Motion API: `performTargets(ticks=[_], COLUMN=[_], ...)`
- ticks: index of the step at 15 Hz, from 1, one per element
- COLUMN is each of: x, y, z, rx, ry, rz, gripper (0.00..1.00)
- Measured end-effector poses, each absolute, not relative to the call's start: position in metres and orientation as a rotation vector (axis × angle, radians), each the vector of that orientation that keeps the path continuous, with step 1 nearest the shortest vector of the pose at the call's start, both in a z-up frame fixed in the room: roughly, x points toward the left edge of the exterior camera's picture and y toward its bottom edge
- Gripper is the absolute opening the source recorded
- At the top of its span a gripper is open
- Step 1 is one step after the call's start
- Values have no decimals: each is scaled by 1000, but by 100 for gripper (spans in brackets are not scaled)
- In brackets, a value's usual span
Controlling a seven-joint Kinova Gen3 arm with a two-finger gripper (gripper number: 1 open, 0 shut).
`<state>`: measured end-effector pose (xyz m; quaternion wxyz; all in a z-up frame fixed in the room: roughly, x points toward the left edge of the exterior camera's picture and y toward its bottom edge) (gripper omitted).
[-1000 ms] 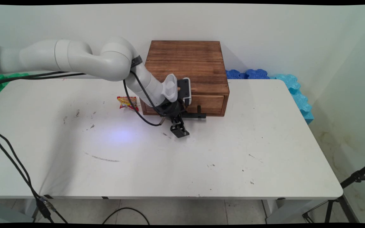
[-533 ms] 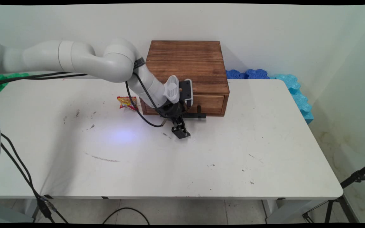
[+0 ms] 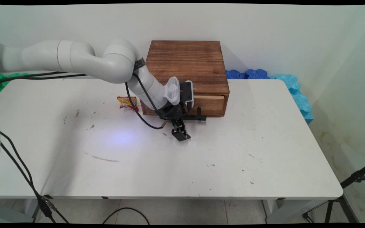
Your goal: Open the drawer
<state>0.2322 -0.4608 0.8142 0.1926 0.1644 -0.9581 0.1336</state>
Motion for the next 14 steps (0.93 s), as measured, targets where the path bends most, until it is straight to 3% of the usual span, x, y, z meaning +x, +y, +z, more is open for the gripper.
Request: performTargets(ticks=[14], x=[214], y=[-418], z=[820], rx=[457], ry=[-2698], rz=[297], gripper=[100])
